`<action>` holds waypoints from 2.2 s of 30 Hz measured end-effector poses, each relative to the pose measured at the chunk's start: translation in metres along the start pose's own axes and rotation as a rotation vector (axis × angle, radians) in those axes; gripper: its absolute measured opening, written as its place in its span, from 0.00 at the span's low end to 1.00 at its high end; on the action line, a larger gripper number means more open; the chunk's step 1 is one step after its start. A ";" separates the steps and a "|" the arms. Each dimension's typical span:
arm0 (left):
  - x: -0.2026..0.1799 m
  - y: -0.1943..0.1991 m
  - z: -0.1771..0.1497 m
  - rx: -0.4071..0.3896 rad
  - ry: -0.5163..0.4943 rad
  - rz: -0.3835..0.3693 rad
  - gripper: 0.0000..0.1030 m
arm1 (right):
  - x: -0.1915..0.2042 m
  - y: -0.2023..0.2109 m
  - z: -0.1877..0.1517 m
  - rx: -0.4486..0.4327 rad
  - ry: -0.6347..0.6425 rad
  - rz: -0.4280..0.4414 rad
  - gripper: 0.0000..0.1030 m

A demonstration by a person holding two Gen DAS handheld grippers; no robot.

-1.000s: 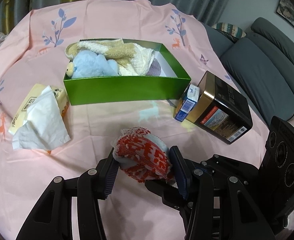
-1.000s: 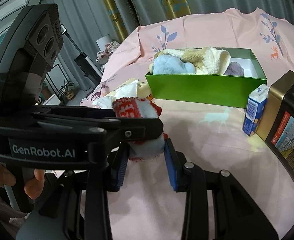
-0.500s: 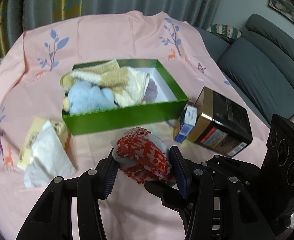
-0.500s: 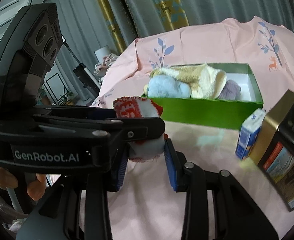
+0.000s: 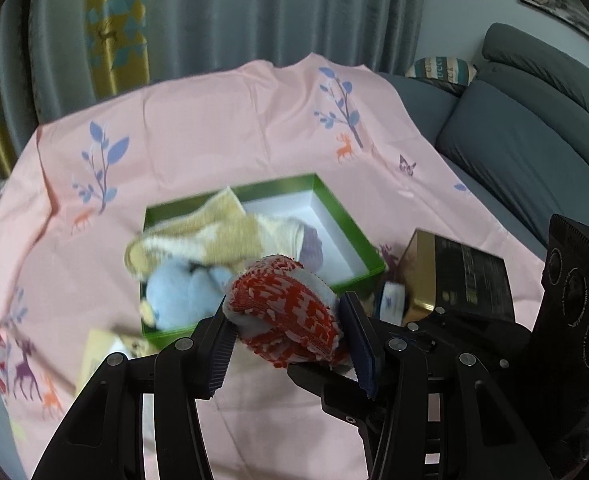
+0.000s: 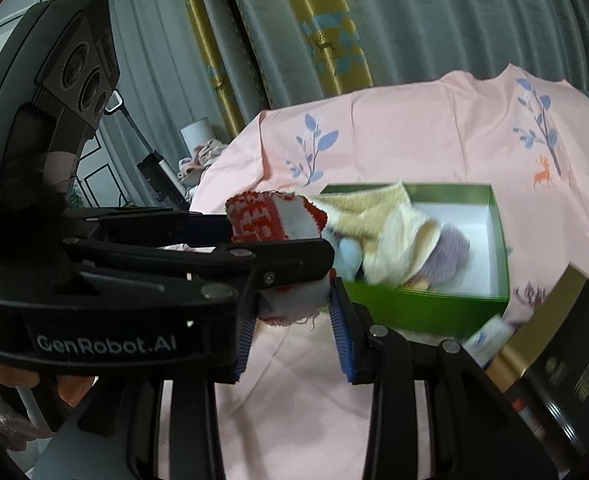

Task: Organize soft objects
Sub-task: 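Lift the sock with the right gripper and carry it over the box, then lower the sock onto the towel in the box and open the right gripper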

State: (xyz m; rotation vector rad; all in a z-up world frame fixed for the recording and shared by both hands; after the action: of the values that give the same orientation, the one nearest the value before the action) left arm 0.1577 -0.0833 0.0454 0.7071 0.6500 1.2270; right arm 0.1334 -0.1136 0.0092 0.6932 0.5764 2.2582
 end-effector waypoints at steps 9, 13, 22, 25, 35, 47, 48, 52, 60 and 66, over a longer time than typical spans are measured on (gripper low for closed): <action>0.011 -0.016 0.058 -0.020 0.008 -0.033 0.50 | -0.027 -0.012 0.049 -0.032 -0.017 -0.031 0.34; 0.018 -0.029 0.078 -0.016 0.013 -0.036 0.50 | -0.040 -0.024 0.066 -0.028 -0.031 -0.043 0.34; 0.039 -0.077 0.092 0.044 0.052 -0.047 0.50 | -0.069 -0.066 0.075 0.053 -0.071 -0.063 0.34; 0.047 -0.096 0.091 0.078 0.082 -0.057 0.50 | -0.078 -0.082 0.072 0.103 -0.093 -0.071 0.34; 0.077 -0.141 0.069 0.174 0.166 -0.064 0.50 | -0.086 -0.131 0.048 0.249 -0.144 -0.091 0.34; 0.089 -0.159 0.047 0.200 0.168 -0.047 0.50 | -0.085 -0.152 0.031 0.319 -0.164 -0.103 0.36; 0.088 -0.159 0.046 0.200 0.165 -0.043 0.50 | -0.085 -0.154 0.031 0.322 -0.164 -0.105 0.37; 0.088 -0.160 0.044 0.206 0.162 -0.038 0.50 | -0.086 -0.153 0.029 0.331 -0.167 -0.113 0.39; 0.085 -0.151 0.038 0.219 0.143 -0.003 0.66 | -0.086 -0.146 0.026 0.341 -0.162 -0.129 0.54; 0.083 -0.124 0.038 0.179 0.109 0.044 0.83 | -0.084 -0.127 0.024 0.324 -0.122 -0.181 0.76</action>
State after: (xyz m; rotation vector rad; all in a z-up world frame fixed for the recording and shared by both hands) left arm 0.2792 -0.0305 -0.0333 0.8104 0.8460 1.2646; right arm 0.2619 -0.0859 -0.0715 0.8921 0.9186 1.9594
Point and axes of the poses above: each gripper's, at about its wrist camera, not at the fingertips, and y roughly against the way its jaws point, x to its left, z to its top, the point moved 10 cm from there along -y, roughly the way its jaws point, and after that the axes turned 5 degrees about x, right-handed, at the moved point
